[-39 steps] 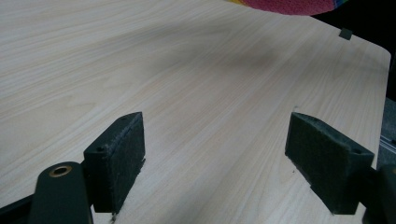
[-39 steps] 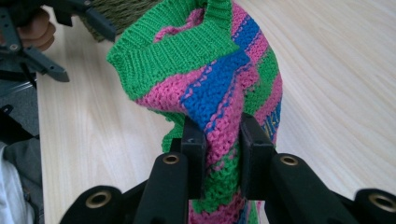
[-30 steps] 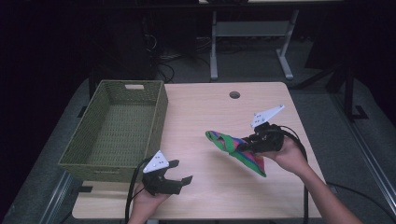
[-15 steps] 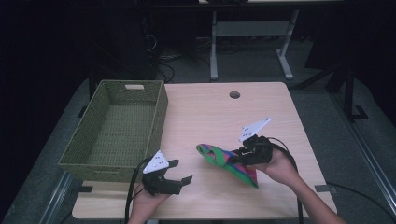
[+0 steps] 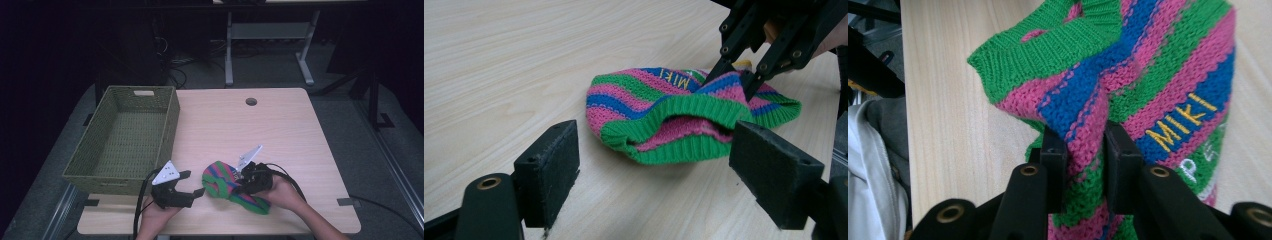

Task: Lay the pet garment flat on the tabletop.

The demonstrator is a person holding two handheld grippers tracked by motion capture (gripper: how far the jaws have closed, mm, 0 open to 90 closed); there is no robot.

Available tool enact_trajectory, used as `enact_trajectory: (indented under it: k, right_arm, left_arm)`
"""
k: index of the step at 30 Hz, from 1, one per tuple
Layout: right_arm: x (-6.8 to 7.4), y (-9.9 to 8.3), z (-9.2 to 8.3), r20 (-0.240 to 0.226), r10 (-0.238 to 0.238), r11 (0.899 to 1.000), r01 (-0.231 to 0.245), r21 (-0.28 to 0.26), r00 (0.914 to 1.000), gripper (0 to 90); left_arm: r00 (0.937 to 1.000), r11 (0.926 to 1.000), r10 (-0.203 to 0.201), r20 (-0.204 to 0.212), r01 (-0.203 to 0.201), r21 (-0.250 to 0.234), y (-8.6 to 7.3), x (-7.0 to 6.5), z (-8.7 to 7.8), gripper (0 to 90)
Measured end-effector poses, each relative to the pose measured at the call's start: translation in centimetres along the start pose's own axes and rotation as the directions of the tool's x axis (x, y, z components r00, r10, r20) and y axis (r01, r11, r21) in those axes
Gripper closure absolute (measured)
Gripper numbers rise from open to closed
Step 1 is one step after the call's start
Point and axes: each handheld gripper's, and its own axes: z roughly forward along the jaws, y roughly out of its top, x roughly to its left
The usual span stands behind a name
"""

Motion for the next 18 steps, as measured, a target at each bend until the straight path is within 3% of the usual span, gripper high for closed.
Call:
enact_trajectory:
  k: [4, 9, 11, 18]
  right_arm:
    - [0.2, -0.2, 0.6, -0.005, 0.001, 1.0, -0.001, 0.002, 1.0, 69.3]
    - [0.6, -0.3, 1.2, -0.033, -0.006, 1.0, 0.006, 0.015, 0.9995, 57.1]
    - [0.7, -0.3, 1.2, -0.036, -0.037, 0.999, 0.037, 0.015, 0.9987, 52.4]
    - [1.3, -0.5, 1.1, -0.053, -0.058, 0.998, 0.059, 0.011, 0.9969, 39.2]
  left_arm:
    - [1.0, 1.0, 0.006, 0.005, -0.006, 0.002, 0.0, -0.2, 0.1, 19.8]
    - [1.0, 1.0, 0.004, 0.006, -0.004, 0.003, 0.0, -0.1, 0.1, 19.8]
    - [1.0, 1.0, -0.002, 0.006, 0.002, 0.0, 0.0, 0.0, 0.0, 19.8]
    - [0.9999, 1.0, -0.005, 0.012, 0.004, 0.007, 0.0, 0.0, 0.2, 19.8]
